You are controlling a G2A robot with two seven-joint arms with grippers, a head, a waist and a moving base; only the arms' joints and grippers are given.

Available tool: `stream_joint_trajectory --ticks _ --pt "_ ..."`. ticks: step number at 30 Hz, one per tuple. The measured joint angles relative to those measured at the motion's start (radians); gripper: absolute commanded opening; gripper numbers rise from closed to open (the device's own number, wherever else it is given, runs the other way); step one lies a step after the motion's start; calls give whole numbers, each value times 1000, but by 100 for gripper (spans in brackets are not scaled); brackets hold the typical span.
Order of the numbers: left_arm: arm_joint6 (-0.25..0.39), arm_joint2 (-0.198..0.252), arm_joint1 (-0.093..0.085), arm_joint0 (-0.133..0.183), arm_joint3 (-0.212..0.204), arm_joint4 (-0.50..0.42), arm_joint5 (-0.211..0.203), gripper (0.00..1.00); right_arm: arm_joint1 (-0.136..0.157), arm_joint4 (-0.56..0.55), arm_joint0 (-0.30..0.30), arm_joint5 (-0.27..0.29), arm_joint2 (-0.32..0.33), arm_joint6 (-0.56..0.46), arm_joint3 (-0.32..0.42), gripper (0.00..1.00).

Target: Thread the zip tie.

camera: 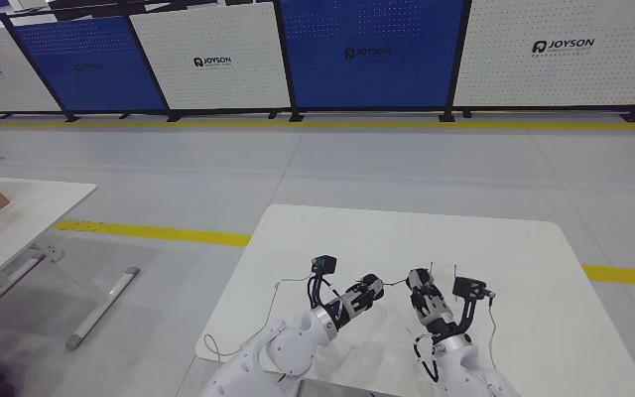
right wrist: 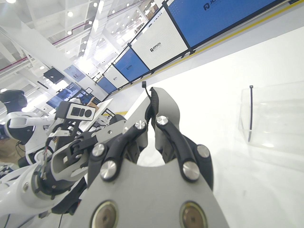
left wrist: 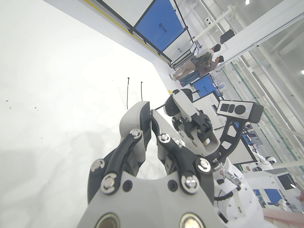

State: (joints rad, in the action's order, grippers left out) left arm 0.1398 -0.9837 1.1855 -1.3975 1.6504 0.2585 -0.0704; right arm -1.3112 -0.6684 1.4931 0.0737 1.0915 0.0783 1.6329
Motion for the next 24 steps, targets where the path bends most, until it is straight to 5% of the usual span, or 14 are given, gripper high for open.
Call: stream_joint_trajectory --ticks 24 --pt "0 0 0 0 0 0 0 0 -12 -10 -8 -5 -2 -9 -12 0"
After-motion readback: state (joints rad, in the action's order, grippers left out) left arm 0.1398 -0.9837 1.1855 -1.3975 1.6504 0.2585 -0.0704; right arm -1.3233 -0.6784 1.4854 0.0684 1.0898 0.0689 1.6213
